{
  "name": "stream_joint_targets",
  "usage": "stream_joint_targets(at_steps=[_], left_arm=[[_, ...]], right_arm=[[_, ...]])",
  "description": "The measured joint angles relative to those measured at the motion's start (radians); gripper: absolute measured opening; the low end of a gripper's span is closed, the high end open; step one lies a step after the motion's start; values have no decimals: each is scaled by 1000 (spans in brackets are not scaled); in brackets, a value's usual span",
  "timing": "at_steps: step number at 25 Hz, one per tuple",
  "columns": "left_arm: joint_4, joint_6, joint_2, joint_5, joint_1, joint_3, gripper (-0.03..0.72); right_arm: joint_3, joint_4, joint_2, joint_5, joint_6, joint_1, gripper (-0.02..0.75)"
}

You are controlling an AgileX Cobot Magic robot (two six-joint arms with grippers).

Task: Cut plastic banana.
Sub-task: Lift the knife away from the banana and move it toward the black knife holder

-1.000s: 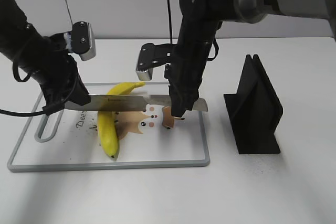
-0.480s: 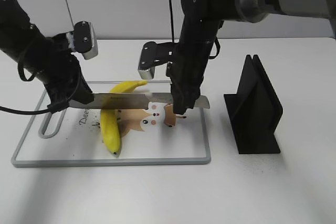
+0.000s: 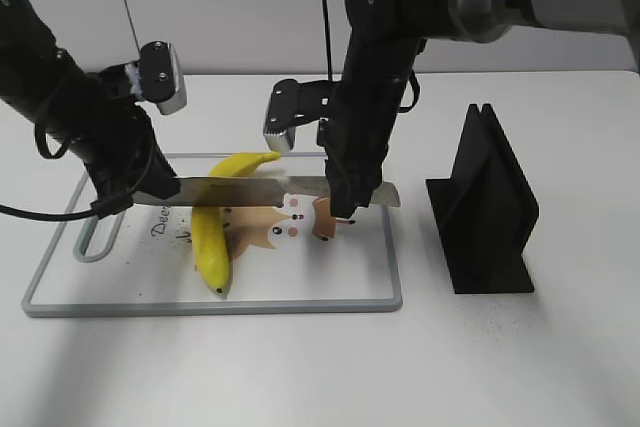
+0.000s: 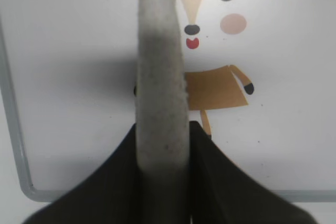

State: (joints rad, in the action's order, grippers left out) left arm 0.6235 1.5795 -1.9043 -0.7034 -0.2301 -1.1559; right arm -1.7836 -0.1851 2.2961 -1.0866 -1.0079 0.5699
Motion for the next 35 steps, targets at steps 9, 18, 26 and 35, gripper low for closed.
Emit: stream_joint_targets(at_steps=[9, 18, 26, 35], left_arm=[[-20, -75, 68, 37, -2, 39, 174], [-28, -231, 253, -3, -3, 47, 637], [-249, -655, 437, 31, 8, 48, 617], [-383, -1186, 542, -45, 155, 48, 588]], right_arm=[[-20, -29, -27, -17, 2, 6, 184], [-92, -67, -63, -61, 34, 14, 180], [-96, 14, -170, -98, 219, 14, 180], [-96, 63, -319, -105, 673, 14, 180]])
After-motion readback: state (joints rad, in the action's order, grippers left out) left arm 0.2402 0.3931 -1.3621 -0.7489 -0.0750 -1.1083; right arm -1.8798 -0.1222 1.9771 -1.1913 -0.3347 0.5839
